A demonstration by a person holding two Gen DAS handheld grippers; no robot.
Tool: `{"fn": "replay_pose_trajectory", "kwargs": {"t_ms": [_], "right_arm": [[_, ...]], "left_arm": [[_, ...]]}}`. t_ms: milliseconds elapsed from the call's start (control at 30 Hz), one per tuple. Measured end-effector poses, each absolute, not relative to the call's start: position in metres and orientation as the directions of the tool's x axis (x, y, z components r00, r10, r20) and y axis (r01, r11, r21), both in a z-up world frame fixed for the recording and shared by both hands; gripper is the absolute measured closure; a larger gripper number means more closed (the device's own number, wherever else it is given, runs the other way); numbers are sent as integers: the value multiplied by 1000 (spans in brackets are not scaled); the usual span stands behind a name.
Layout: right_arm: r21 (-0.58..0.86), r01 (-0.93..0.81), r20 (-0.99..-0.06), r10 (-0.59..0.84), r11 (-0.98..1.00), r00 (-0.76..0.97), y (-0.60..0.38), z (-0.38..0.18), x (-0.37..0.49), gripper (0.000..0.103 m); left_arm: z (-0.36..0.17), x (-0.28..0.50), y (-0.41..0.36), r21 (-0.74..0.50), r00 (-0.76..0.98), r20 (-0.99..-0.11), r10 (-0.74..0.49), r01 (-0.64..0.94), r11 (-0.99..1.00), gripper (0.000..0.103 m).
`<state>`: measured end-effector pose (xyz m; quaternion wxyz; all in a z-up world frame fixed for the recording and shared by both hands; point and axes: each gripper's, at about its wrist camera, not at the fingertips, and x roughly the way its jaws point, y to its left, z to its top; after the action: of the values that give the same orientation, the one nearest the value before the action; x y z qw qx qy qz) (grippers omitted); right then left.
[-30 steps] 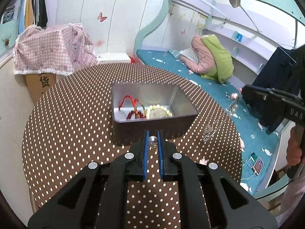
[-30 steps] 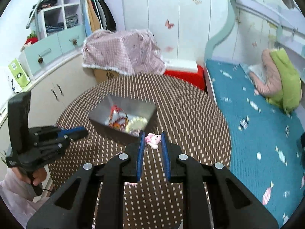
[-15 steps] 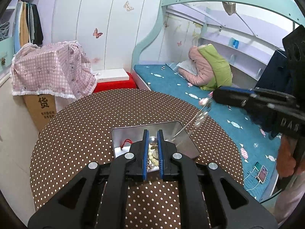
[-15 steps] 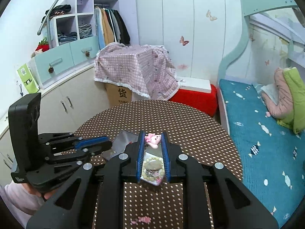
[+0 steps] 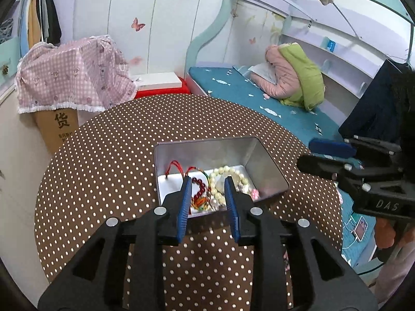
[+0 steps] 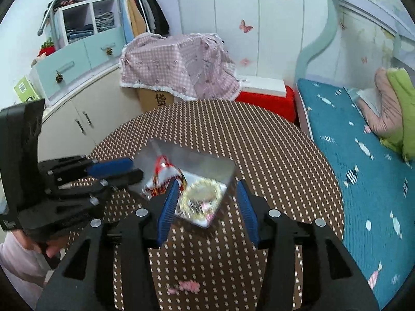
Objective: Organize jewelry
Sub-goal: 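Lower both tools into the tin and open them to release the charms, then grasp the last pink bunny charm with the right tool and drop it into the tin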
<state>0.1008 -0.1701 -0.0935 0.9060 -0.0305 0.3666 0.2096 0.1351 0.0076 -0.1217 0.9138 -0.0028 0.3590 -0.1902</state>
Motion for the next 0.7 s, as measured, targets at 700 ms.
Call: {"fn": "replay_pose_trajectory", "kwargs": {"t_ms": [700], "right_arm": [[119,-419,-819,327,900,471,-141,-167,29,80]], "left_arm": [[-156,85,42,-195,620,-713,-327,272,942,66]]}}
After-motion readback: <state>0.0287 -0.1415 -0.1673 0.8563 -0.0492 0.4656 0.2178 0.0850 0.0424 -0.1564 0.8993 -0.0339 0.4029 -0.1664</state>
